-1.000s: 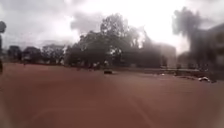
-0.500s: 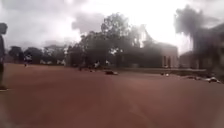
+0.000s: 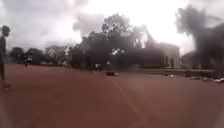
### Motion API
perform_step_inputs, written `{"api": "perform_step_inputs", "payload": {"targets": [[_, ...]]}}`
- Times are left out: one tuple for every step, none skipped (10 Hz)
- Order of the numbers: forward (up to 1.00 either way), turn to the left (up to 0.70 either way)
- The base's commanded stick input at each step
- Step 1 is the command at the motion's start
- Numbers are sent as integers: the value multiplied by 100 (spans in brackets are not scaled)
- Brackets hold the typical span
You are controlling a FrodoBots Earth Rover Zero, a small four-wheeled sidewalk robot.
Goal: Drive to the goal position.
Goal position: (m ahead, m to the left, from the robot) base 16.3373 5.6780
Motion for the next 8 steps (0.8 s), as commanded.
{"api": "perform_step_inputs", "payload": {"targets": [[85,34],[85,34],[85,34],[85,34],[85,24],[85,14],[85,4],[85,0]]}}
